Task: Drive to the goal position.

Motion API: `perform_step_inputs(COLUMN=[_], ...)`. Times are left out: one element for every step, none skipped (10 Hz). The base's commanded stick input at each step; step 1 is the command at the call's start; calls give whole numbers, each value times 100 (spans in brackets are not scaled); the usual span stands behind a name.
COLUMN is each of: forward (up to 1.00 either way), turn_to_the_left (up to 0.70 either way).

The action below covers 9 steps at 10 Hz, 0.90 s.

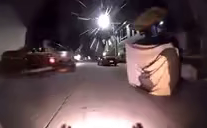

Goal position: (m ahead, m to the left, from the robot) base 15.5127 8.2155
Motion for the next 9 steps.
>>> perform_step_inputs(forward=[60, 60, 60, 60, 60, 60, 60, 60, 60], turn_to_the_left=[0, 0, 0, 0, 0, 0, 0, 0, 0])
